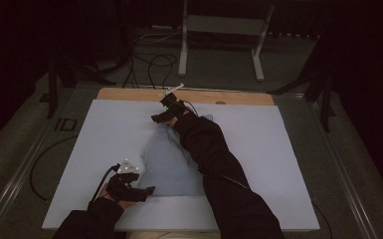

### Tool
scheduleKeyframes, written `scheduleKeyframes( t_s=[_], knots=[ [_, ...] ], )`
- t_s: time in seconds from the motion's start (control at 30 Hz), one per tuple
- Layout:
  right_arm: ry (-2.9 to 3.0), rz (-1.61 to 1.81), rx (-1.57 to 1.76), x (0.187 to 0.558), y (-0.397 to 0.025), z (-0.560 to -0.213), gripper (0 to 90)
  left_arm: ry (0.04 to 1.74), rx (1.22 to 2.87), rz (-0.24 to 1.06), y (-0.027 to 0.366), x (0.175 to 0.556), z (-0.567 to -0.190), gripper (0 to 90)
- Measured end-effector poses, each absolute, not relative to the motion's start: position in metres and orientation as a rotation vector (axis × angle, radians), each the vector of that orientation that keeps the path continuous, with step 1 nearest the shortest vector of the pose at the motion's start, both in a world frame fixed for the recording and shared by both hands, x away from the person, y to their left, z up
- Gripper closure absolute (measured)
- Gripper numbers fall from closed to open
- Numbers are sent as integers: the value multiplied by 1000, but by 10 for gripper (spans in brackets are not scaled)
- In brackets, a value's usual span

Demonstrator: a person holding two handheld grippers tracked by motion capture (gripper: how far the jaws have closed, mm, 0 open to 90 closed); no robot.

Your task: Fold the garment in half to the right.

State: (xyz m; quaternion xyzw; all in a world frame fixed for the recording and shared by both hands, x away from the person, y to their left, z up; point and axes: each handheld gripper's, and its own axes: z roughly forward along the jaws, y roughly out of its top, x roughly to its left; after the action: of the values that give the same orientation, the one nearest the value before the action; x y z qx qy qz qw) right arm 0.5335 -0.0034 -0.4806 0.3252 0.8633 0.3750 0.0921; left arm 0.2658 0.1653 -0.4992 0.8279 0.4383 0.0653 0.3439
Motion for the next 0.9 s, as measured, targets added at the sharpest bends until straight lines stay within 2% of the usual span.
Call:
scheduleKeyframes(
  t_s=[0.13,0.3,0.67,0.9],
  knots=[
    [2581,1067,987,539,1,-487,196,1152,2161,167,164,266,-503,279],
    [2608,993,985,544,5,-492,273,1167,2170,151,163,266,-506,314],
    [2671,834,952,554,17,-503,444,1182,2170,107,166,269,-508,475],
    [2672,753,935,553,21,-509,687,1170,2176,64,165,268,-508,648]
  ],
)
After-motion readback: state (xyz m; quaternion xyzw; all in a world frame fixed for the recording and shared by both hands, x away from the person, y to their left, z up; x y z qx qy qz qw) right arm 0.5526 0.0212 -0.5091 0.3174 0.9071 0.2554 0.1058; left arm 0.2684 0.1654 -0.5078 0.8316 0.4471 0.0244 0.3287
